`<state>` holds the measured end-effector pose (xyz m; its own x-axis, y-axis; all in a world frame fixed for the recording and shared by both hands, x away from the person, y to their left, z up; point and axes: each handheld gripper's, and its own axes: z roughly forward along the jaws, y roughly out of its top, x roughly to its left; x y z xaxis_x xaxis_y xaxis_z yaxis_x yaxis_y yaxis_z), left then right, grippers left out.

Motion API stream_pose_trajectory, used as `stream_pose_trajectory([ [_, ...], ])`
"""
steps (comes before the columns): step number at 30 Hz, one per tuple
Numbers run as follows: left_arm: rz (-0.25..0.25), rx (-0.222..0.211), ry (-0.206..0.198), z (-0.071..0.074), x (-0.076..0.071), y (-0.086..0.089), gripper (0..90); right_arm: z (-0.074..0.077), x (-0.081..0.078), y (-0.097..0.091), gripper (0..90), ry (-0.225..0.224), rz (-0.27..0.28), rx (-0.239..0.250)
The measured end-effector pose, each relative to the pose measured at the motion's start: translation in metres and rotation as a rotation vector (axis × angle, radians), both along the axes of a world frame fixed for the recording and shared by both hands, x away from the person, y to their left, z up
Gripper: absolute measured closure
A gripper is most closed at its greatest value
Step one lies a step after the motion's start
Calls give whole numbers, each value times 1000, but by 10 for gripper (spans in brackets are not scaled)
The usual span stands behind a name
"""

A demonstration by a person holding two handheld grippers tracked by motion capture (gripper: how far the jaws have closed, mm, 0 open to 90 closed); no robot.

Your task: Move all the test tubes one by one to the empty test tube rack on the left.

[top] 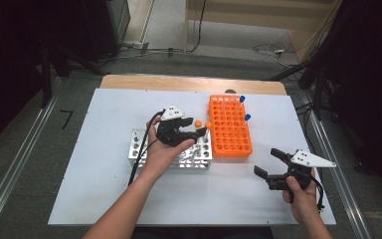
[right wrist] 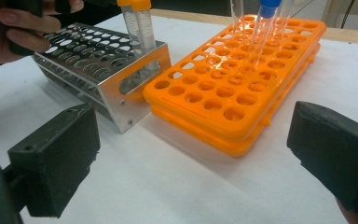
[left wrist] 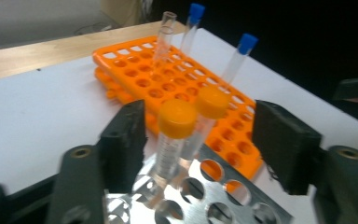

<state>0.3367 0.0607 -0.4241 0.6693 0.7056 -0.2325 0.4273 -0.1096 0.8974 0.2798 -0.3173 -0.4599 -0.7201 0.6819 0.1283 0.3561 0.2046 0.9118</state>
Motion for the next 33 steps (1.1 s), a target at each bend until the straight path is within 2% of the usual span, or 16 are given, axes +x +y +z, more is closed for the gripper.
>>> stream_pose_trajectory([
  [3, -7, -1, -15, 3, -11, 4, 129, 0, 1, 0, 10, 4, 2, 3],
  [5, -17, -9, -28, 4, -19, 9, 67, -1, 2, 1, 10, 3, 2, 5],
  [9, -21, -33, -52, 6, -34, 22, 10, -1, 3, 1, 10, 6, -5, 3],
  [14, -7, -58, -86, 5, -54, 39, 0, 1, 6, 4, 11, 2, -6, 6],
  [16, -5, -70, -91, 4, -59, 43, 0, 3, 9, 6, 11, 5, -8, 7],
  [18, -9, -51, -99, 3, -63, 46, 0, 4, 14, 9, 11, 13, -9, 10],
  [20, -9, -69, -108, 3, -66, 50, 0, 6, 19, 11, 11, 19, -10, 20],
  [22, -13, -68, -115, 1, -69, 51, 0, 8, 25, 13, 11, 21, -12, 29],
  [25, -23, -61, -116, -3, -72, 53, 0, 10, 37, 19, 12, 22, -12, 19],
  [29, -18, -76, -108, -5, -73, 59, 0, 9, 53, 28, 15, 25, -7, 6],
  [33, -8, -82, -100, -6, -74, 63, 0, 5, 72, 39, 47, 46, -34, -1],
])
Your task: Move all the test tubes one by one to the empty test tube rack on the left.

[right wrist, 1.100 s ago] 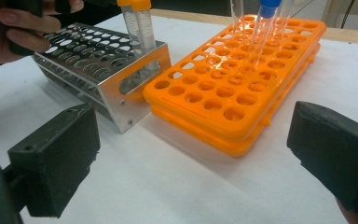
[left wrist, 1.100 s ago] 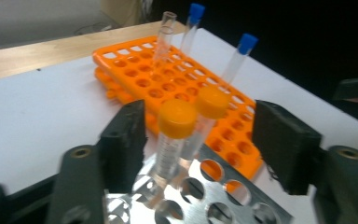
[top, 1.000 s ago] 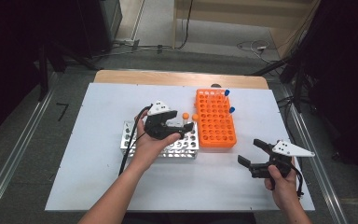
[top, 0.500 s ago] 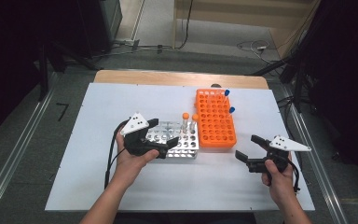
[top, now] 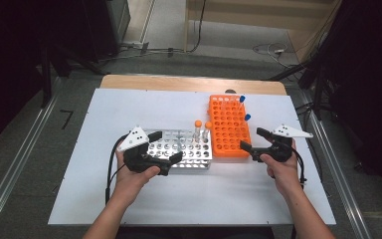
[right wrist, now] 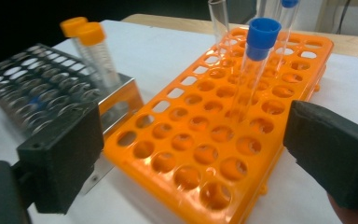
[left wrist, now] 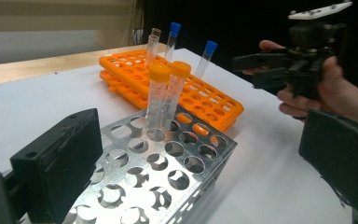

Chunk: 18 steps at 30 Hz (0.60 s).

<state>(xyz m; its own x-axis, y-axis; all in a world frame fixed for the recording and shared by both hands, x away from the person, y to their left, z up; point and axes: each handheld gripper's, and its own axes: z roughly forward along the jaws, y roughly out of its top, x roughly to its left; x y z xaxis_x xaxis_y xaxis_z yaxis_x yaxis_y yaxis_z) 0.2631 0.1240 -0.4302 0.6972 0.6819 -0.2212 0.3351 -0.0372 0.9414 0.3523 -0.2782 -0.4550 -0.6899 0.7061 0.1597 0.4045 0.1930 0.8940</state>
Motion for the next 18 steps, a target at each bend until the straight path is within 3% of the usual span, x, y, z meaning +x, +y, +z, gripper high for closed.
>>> stream_pose_trajectory([
  [5, 10, -12, 5, -1, 1, 5, 0, -7, 20, 11, 159, -7, -57, -58],
  [8, 12, -17, 6, 0, 1, 6, 0, -10, 30, 13, 247, 16, -82, -87],
  [11, 14, -15, 7, 0, 1, 7, 0, -13, 38, 13, 358, 25, -95, -93],
  [18, 11, -13, 16, -2, 2, 5, 0, -22, 52, 14, 487, 53, -74, -92],
])
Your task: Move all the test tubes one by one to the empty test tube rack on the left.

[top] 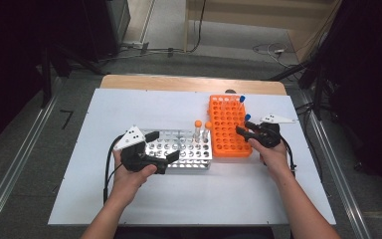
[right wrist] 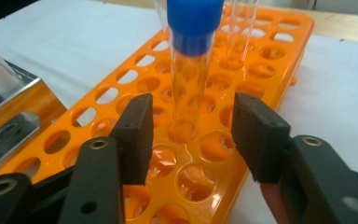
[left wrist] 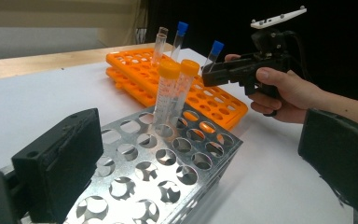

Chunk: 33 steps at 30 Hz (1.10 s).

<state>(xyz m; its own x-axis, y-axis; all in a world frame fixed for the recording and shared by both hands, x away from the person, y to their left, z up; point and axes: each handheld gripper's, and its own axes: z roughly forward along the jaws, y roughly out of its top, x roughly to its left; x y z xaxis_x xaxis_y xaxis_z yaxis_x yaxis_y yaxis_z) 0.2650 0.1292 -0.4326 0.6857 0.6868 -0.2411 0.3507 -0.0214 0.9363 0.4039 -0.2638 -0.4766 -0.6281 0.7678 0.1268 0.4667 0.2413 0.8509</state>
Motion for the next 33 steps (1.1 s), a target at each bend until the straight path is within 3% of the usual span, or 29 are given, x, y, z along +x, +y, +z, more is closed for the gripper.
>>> stream_pose_trajectory([
  [7, 2, 3, 6, -1, 1, -1, 3, -3, 1, 6, 595, -40, 4, -16],
  [11, 3, 4, 8, -2, 1, -1, 4, -3, -1, 12, 733, -56, 9, -45],
  [20, -15, 10, 8, -2, 1, -7, 5, 11, -8, 4, 746, -95, -16, 1],
  [26, -16, 5, 8, -2, 1, -12, 6, 29, -26, 0, 747, -130, -29, 6],
  [33, -16, -1, 15, -6, -3, -15, 6, 41, -63, -7, 747, -149, -11, 28],
])
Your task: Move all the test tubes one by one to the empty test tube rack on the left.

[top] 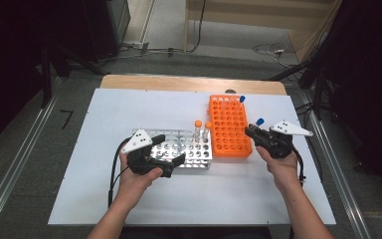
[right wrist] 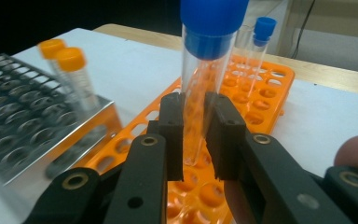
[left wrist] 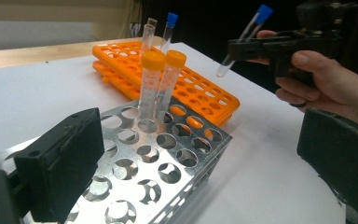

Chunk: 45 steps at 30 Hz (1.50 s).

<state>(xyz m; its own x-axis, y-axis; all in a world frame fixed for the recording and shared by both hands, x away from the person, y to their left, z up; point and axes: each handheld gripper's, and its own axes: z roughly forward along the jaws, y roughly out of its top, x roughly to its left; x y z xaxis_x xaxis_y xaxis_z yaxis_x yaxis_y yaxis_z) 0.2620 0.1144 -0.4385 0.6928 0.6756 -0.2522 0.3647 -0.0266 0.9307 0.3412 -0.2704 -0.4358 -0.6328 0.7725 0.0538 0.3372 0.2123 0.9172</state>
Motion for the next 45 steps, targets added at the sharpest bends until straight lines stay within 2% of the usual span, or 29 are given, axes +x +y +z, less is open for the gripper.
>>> stream_pose_trajectory([
  [4, 4, -13, 5, -1, -1, -2, 7, 2, -19, -5, 748, 7, 14, 15],
  [10, -2, 9, -1, -3, -2, -11, 25, 13, -47, -12, 748, 9, 47, 19],
  [14, -20, 23, -1, -4, -4, -20, 25, 12, -64, -8, 748, 23, 88, 10],
  [19, -50, 20, -2, -3, -7, -28, 25, 13, -77, 2, 748, 38, 137, 1],
  [25, -89, 25, -5, -1, -12, -39, 37, 17, -88, 16, 748, 31, 209, 4],
  [29, -140, 24, -1, 0, -16, -46, 63, 17, -92, 26, 748, 33, 251, 3],
  [32, -170, 8, -3, 1, -18, -51, 107, 16, -96, 35, 748, 44, 284, 3],
  [38, -229, -3, -30, 9, -26, -59, 250, 11, -102, 54, 748, 63, 351, -34],
  [45, -312, 15, -40, 14, -30, -71, 440, 5, -107, 70, 748, 87, 410, -70],
])
